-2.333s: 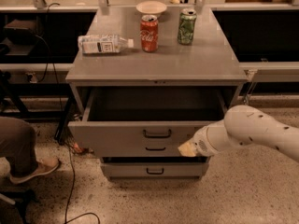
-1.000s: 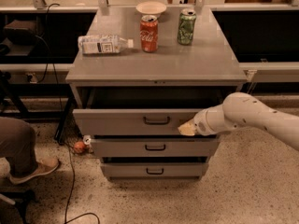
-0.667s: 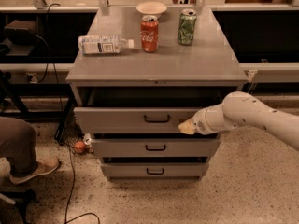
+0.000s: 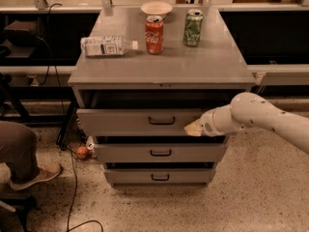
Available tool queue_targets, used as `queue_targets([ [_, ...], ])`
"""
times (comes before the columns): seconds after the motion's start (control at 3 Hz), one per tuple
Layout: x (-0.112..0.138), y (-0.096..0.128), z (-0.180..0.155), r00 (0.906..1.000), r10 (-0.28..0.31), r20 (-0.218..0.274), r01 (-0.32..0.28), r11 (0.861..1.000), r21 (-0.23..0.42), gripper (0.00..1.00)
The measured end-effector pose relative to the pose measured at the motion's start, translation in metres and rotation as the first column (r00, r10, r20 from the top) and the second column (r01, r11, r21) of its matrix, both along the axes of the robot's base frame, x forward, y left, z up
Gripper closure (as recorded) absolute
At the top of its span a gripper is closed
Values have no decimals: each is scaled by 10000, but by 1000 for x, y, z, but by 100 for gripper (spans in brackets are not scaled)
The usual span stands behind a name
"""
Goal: Close top drawer
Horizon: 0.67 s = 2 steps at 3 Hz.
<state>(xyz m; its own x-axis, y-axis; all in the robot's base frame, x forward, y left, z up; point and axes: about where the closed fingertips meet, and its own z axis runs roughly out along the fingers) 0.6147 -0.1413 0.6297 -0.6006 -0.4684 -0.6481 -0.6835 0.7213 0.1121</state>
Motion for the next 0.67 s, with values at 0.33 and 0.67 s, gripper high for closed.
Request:
queue_targets([
  [0.33,9,-1,1,9999,82,106,-82,10000,32,100],
  [0.67,17,0,0,9998,165,129,-165,9999,49,100],
])
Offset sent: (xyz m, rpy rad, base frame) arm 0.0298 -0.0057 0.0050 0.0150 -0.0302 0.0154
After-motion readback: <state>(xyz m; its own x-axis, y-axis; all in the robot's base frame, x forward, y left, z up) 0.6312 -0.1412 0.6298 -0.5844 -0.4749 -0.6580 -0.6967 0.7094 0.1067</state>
